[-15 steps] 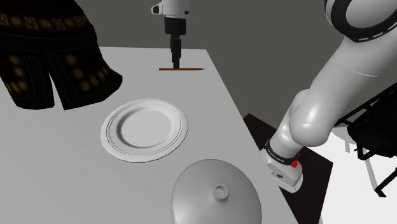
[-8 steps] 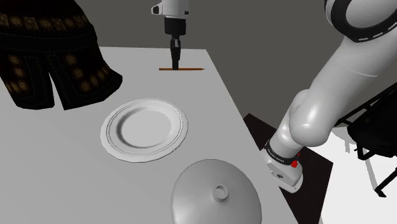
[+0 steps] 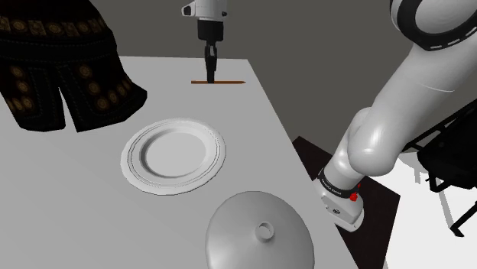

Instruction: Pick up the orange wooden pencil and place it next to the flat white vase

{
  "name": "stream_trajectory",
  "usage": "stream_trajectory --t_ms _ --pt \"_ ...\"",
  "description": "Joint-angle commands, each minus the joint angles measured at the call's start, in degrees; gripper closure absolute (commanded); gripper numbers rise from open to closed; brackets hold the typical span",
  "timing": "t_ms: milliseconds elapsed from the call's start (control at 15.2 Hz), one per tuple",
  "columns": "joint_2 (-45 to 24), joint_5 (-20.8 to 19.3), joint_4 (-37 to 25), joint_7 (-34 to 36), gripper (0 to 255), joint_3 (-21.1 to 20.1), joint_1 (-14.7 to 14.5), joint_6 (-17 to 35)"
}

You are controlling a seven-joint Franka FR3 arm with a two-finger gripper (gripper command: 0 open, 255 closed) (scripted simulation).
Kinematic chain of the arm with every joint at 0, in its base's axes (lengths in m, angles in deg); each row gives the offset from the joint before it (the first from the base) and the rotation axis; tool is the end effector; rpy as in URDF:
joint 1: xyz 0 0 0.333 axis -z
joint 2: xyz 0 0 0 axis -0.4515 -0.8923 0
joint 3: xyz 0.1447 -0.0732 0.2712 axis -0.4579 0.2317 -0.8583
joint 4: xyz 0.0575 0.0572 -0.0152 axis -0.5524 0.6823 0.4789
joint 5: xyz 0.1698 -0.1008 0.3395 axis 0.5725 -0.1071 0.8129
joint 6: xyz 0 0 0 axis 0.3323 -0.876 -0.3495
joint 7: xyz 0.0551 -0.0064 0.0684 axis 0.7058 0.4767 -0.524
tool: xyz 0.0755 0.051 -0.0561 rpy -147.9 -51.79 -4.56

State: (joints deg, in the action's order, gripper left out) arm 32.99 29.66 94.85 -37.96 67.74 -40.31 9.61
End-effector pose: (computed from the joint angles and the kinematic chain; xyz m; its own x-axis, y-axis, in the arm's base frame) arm 0.5152 0.1547 0.5317 0.6124 0.7903 0.0198 0.7723 -0.5927 -0.2285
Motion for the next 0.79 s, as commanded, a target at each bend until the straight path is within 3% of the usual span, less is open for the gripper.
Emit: stream_trajectory --t_ms 0,726 --pt "0.1 0.0 -1.0 0.2 255 0.0 0.0 -1.1" --pt "-0.8 -0.1 -10.5 1.7 255 0.1 0.1 -9.6"
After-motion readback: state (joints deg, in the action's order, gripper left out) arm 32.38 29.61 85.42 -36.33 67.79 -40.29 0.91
